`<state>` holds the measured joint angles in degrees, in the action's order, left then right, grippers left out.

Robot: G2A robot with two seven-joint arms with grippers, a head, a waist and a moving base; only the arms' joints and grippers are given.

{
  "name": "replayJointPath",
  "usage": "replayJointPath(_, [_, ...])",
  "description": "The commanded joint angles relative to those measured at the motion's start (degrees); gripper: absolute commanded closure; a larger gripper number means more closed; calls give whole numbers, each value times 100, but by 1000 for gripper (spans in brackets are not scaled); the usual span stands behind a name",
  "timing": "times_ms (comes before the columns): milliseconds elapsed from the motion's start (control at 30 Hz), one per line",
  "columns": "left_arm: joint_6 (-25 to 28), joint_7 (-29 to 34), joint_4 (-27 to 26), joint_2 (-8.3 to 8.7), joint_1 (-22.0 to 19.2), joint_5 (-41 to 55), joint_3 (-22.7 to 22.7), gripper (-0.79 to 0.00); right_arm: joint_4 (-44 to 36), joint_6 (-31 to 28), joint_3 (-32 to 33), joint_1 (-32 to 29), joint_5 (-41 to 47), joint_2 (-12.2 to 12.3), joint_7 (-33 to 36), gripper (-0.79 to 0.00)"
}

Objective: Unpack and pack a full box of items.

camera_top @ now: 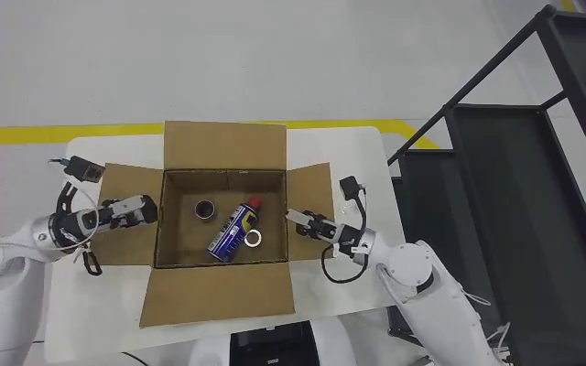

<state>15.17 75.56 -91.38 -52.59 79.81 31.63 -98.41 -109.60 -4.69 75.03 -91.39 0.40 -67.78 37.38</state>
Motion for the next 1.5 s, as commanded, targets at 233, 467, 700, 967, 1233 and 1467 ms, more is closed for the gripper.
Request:
replayJointPath(233, [144, -997, 454, 48, 312, -607, -596, -785, 84, 43, -11, 40, 35, -14, -533, -785])
replayJointPath(467, [152, -1494, 771, 54, 211, -1041, -520, -785, 215, 95, 82, -28, 195, -5, -687, -785])
replayJointPath(700, [79, -1687, 1283, 17, -204, -1343, 28, -785, 396, 357, 85, -4, 154, -5, -881, -785])
replayJointPath(967, [293, -1897, 2090, -66, -667, -1461, 618, -785, 718, 663, -91, 259, 21, -12, -767, -785])
replayJointPath(1233, [482, -1664, 2561, -177, -977, -1133, 1165, -785, 991, 819, -424, 643, -51, -53, -654, -785])
replayJointPath(1467, [676, -1617, 2760, -209, -1106, -987, 1278, -785, 1167, 879, -638, 888, -69, -90, -671, -785])
